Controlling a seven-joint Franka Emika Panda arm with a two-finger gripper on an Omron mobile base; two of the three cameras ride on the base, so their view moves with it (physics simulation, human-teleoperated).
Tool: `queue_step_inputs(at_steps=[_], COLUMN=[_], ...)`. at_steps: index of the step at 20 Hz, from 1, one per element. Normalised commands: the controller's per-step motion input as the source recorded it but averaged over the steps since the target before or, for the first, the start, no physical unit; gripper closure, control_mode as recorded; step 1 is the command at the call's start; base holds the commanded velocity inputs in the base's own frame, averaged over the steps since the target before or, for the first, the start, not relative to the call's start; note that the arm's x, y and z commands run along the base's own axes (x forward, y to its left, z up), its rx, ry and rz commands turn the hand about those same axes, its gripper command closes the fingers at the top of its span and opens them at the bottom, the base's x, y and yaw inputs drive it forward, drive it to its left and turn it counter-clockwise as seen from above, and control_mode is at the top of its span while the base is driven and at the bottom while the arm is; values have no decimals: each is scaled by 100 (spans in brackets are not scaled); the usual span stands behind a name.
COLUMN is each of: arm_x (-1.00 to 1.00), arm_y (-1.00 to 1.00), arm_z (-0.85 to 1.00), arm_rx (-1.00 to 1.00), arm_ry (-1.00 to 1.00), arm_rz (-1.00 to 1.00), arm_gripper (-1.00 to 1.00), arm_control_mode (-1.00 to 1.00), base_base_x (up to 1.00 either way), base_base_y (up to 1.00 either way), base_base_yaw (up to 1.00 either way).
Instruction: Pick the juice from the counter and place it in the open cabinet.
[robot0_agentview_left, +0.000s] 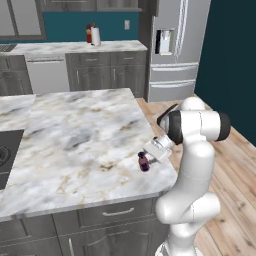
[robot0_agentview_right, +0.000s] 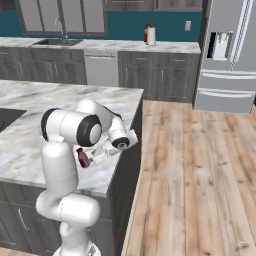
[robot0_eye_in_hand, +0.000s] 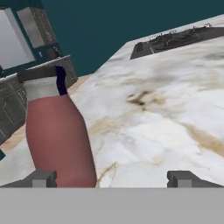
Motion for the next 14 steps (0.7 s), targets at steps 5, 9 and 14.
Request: queue_step_inputs(at_steps=[5, 9, 14], arm_x=[-23, -13, -17], arm_y=[0, 0, 0], arm_z=[-3, 0, 0], arm_rx=[3, 4, 8], arm_ry=[6, 7, 5], arm_rz=[6, 4, 1], arm_gripper=[-100, -100, -100], arm_control_mode=[-100, -100, -100], base_base_x=[0, 0, 0], base_base_y=[0, 0, 0], base_base_yaw=[0, 0, 0])
